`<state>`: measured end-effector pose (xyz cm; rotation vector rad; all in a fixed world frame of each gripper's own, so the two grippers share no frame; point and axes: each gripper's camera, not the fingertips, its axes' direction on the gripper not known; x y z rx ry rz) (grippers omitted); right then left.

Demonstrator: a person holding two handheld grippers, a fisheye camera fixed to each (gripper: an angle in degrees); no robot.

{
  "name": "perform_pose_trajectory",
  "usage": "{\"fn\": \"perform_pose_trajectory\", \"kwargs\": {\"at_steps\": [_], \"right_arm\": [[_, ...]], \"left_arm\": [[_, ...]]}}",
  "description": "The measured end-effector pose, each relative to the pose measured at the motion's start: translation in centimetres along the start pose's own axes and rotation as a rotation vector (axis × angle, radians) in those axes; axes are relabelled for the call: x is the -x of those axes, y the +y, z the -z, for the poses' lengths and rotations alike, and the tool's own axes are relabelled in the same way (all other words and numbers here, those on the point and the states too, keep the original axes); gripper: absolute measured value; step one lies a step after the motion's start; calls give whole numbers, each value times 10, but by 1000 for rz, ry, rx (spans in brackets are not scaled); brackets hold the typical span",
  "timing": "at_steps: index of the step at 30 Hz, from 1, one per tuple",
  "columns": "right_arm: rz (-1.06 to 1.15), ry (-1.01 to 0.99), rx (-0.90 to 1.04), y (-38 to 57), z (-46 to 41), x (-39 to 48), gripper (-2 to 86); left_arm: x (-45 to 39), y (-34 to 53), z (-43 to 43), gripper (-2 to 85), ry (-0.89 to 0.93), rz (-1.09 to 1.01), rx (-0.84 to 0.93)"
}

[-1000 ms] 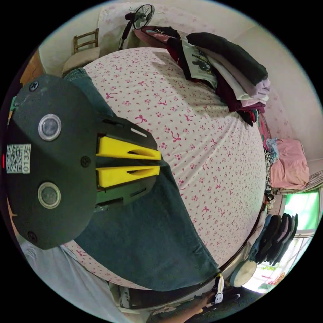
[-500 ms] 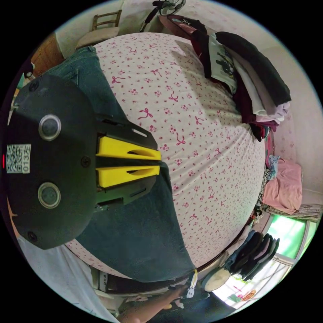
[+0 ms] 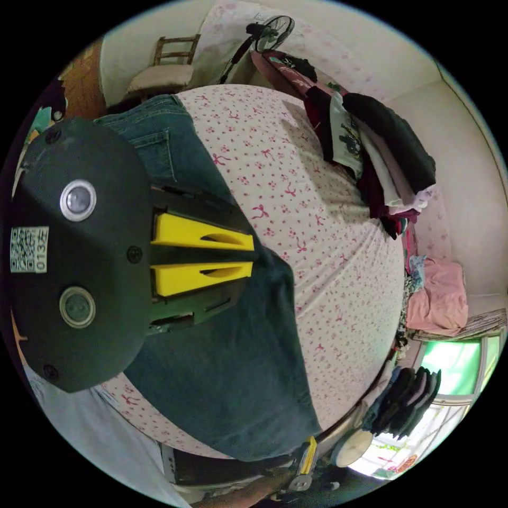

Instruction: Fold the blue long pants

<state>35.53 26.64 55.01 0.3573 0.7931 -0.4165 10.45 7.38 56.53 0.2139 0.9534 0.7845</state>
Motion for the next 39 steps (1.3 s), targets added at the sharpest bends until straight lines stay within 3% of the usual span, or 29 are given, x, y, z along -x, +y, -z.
{"fn": "perform_pose_trajectory", "kwargs": {"at_steps": [4, 8, 14, 19, 27, 31, 34, 39], "right_arm": [[52, 48, 9, 7, -10, 70, 0], [50, 43, 99, -3, -16, 79, -1], [71, -17, 47, -26, 26, 115, -1], [140, -69, 65, -37, 36, 175, 0], [216, 25, 165, -56, 29, 224, 2], [174, 25, 181, -65, 34, 229, 2], [153, 28, 171, -67, 37, 234, 2], [206, 82, 197, -74, 39, 249, 3]], "left_arm": [[9, 10, -16, 10, 9, 12, 25], [29, 11, -13, 0, 92, 87, 59], [67, 67, 45, -3, -103, 142, 1], [110, 130, 52, -3, -322, 242, 139], [162, 154, 57, 3, -102, 383, 29], [182, 224, 101, 42, -52, 661, -196], [203, 283, 108, 104, 14, 932, -262], [227, 321, 84, 109, 198, 1106, -311]]}}
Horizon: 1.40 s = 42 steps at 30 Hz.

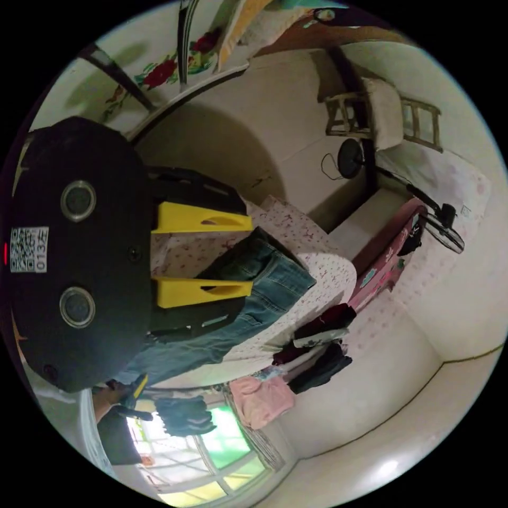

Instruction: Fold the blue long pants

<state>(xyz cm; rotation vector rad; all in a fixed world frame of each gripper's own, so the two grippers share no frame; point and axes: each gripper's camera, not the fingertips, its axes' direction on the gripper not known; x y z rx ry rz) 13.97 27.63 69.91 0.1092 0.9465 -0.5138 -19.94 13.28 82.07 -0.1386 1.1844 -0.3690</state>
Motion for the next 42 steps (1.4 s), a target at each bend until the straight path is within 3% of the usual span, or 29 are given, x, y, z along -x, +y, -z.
{"fn": "perform_pose_trajectory", "kwargs": {"at_steps": [3, 5, 7, 10, 14, 19, 23, 26, 28, 31, 37, 42], "right_arm": [[7, 5, 11, -2, 1, 2, 3], [9, 1, 16, -3, 2, 2, 3], [6, 3, 22, -3, 2, 3, 3], [8, 22, 34, -3, 0, 5, 3], [42, 41, 42, 3, -4, 6, 2], [71, 36, 35, 16, -11, 1, 0], [-23, 5, 26, 40, -9, -24, -1], [-131, -109, -51, 70, -6, -49, -1], [-172, -180, -88, 88, -10, -60, -1], [-210, -252, -122, 114, -22, -74, -1], [-251, -308, -146, 169, -57, -109, -1], [-351, -308, -79, 228, -96, -156, -2]], "left_arm": [[-1, -8, -16, 50, 40, 6, 36], [-21, -10, -20, 37, -68, -92, 61], [-69, -3, -23, 30, -303, -362, 47], [-103, 16, -35, 28, -440, -569, -6], [-63, 11, -56, 34, -370, -429, 74], [11, 12, -76, 63, 18, -83, 103], [12, 31, -64, 55, -23, -49, -31], [-42, 42, -78, 32, -38, -321, 2], [-105, 64, -121, 18, -29, -593, 146], [-172, 106, -188, 9, -46, -825, 288], [-262, 178, -309, -1, -49, -1091, 443], [-289, 203, -374, -3, -127, -1131, 522]]}}
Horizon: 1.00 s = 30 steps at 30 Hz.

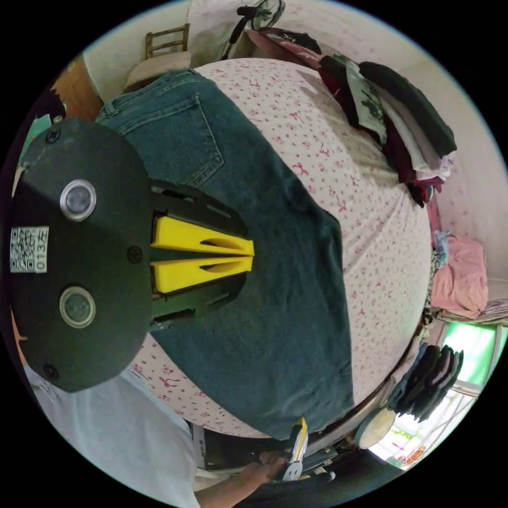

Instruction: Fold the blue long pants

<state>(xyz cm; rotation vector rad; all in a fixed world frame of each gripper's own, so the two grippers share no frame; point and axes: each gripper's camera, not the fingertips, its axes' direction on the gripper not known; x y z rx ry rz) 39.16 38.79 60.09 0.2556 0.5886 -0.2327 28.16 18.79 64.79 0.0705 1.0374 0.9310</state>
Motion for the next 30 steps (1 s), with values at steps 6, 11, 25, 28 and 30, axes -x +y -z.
{"fn": "perform_pose_trajectory", "kwargs": {"at_steps": [6, 11, 25, 28, 30], "right_arm": [[-72, -53, -132, 61, 2, -75, -2], [-196, -85, -111, 114, -17, -138, 2], [-1192, -1005, -671, 380, -126, -332, 132], [-1265, -1119, -766, 395, -155, -340, 142], [-1287, -1153, -777, 399, -169, -342, 145]], "left_arm": [[-93, -74, -21, -3, 127, -267, -83], [-176, -132, -77, -2, 146, -476, 54], [-246, -341, -127, 92, 544, -579, 0], [-278, -383, -146, 109, 528, -700, 78], [-291, -402, -156, 113, 525, -749, 119]]}}
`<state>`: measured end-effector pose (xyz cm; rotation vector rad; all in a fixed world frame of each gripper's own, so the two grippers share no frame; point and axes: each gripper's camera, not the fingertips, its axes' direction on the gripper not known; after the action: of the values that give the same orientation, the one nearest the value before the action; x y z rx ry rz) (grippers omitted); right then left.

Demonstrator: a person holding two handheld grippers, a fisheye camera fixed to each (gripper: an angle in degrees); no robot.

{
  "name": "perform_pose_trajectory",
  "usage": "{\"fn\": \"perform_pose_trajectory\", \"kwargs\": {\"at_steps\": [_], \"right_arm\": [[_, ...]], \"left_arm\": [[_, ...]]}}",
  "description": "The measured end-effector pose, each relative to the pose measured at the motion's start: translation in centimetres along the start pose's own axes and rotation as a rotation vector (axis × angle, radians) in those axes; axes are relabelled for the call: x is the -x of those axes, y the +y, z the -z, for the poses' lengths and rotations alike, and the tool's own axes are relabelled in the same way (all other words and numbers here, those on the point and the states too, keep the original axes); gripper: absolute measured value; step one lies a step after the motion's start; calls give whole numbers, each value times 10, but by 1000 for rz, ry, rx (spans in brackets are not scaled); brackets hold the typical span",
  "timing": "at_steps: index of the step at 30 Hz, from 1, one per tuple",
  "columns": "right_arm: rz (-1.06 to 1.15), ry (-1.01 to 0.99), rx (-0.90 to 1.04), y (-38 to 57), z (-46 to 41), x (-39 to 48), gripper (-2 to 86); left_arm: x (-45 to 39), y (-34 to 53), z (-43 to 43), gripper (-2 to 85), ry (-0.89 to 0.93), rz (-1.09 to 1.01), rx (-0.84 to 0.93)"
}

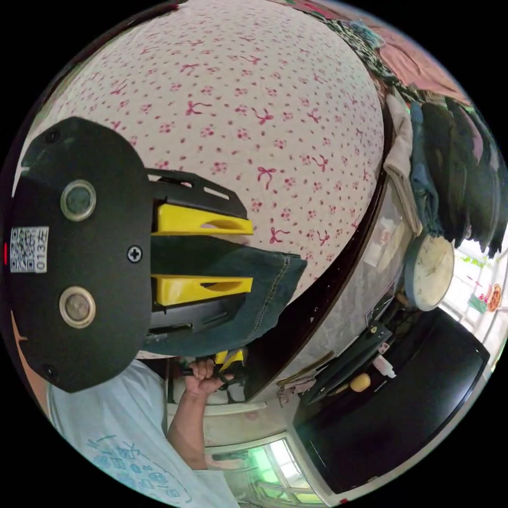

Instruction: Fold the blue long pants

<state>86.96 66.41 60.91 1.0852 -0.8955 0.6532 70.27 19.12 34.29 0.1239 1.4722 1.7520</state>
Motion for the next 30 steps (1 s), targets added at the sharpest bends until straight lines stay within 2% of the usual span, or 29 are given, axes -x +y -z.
{"fn": "perform_pose_trajectory", "kwargs": {"at_steps": [6, 12, 16, 20, 24, 30], "right_arm": [[-35, -127, -23, -12, -11, -22, 137], [61, -81, -17, -22, -25, 1, 56], [178, -10, 20, -17, -30, 45, 42], [434, 96, 164, -3, -57, 122, 35], [680, 121, 320, 29, -99, 195, 31], [1096, 164, 718, 143, -203, 290, 26]], "left_arm": [[19, -40, -27, 114, 138, -63, 126], [31, -49, -27, 68, 110, -28, 166], [17, -44, -17, 27, 29, -138, 172], [10, -25, 15, 16, 42, -183, 61], [18, 23, 77, 11, 98, -156, -137], [23, 133, 158, 10, 39, -76, -296]]}}
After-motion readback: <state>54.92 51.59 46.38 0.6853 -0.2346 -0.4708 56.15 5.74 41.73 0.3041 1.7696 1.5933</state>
